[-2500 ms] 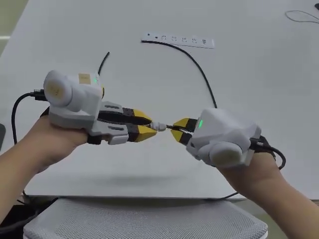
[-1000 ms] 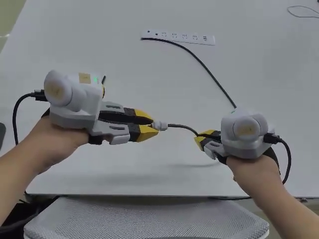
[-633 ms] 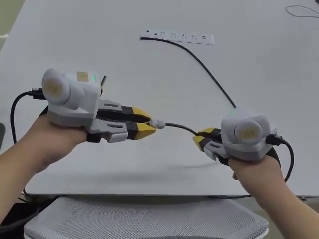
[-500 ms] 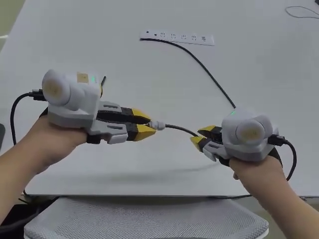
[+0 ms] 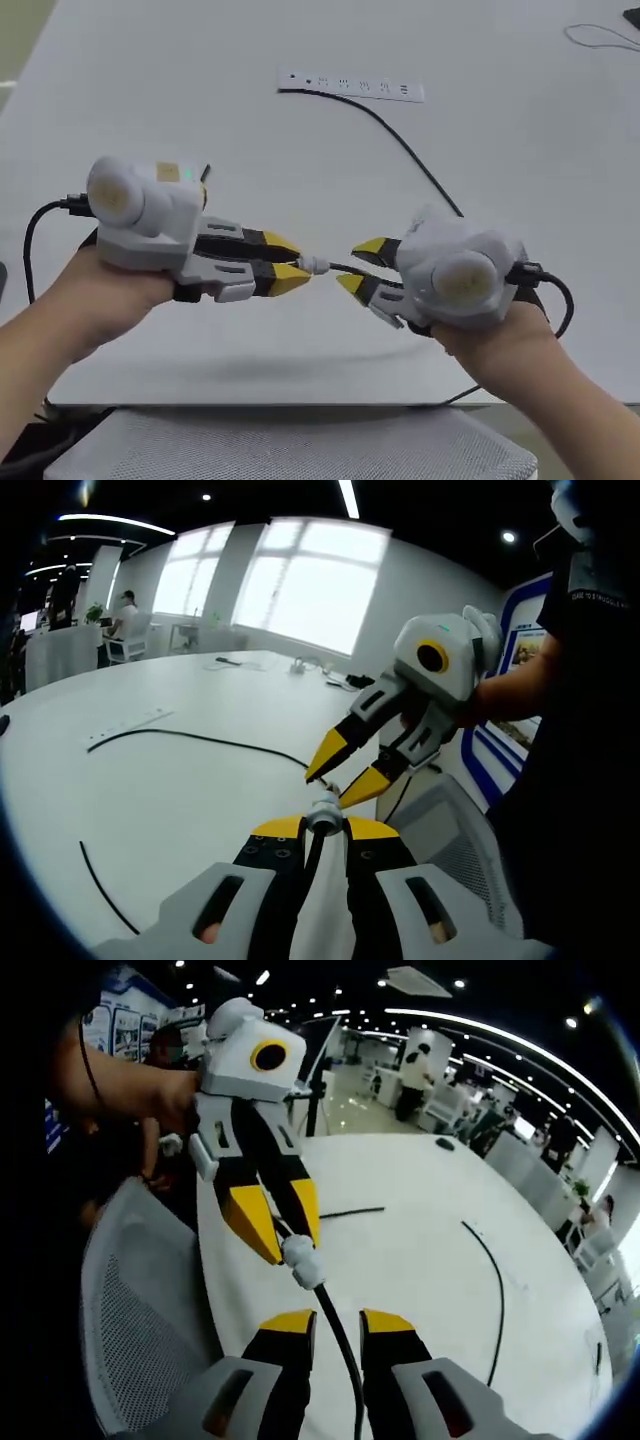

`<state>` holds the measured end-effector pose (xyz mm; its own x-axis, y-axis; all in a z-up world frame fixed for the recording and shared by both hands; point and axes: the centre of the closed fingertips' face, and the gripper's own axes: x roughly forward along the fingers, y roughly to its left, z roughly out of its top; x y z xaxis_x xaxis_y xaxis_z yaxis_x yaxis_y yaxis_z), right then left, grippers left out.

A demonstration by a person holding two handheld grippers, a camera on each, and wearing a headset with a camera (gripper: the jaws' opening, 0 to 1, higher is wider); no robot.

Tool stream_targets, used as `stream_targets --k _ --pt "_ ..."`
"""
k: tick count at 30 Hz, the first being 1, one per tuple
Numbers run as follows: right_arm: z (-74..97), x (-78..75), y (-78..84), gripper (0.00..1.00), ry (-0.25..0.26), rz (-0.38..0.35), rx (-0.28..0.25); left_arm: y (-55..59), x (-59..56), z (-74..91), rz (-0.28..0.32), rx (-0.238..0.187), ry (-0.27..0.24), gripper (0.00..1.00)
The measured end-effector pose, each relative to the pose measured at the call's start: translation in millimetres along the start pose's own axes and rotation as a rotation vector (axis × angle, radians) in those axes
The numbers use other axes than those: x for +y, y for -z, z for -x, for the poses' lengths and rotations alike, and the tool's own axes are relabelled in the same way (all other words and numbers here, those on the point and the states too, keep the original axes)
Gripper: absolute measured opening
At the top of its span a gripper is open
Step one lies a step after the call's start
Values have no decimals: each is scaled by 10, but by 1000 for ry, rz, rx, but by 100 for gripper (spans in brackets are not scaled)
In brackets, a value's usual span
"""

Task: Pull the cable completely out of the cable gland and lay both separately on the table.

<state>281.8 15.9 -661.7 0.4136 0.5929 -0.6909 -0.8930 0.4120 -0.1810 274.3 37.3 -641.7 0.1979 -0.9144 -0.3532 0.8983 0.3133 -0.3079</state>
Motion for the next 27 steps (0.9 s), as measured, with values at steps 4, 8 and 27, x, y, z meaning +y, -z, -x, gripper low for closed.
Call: stream_targets --k 4,8,27 --pt "-18 23 -26 10 -12 27 5 -2 4 1 2 0 -1 15" --pt "-22 33 -44 7 -20 46 7 -2 1 -6 0 2 0 15" --pt "-39 18 -66 0 -8 32 1 -12 10 -4 1 -2 -8 15"
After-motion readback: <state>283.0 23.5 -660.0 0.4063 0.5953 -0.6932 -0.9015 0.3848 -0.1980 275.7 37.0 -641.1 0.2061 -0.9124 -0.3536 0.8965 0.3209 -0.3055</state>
